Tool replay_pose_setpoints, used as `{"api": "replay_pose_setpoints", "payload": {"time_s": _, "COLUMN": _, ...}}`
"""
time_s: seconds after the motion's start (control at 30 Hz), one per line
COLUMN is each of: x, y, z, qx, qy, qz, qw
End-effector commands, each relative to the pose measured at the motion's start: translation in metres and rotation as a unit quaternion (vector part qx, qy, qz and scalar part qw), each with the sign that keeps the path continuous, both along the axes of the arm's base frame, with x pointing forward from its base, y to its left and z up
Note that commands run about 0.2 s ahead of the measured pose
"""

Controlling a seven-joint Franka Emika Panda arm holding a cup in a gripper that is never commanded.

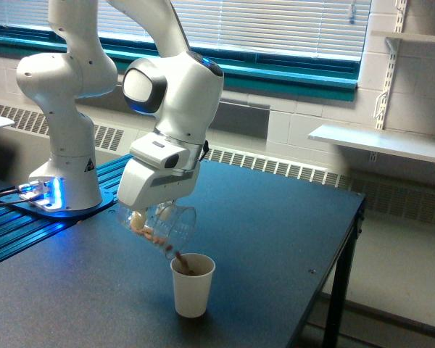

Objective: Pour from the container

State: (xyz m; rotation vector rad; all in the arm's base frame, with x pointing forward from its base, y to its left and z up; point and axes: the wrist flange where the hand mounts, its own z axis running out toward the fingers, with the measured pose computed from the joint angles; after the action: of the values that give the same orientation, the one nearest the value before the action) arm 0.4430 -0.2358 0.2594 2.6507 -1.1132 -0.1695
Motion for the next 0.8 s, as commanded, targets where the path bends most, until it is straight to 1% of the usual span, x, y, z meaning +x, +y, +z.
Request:
{"api": "replay_pose_setpoints", "payload": {"time_s": 0.03, "x": 0.0057, "y": 0.0010, "z": 0.0090, "qx": -0.006, "qy": -0.002, "qz": 0.014, "qw": 0.9999}}
{"api": "replay_pose_setpoints", "payload": {"time_s": 0.8, "x": 0.0098, "y": -0.0011, "z": 0.0115, "qx": -0.014, "qy": 0.007, "qz": 0.019, "qw": 0.9997}}
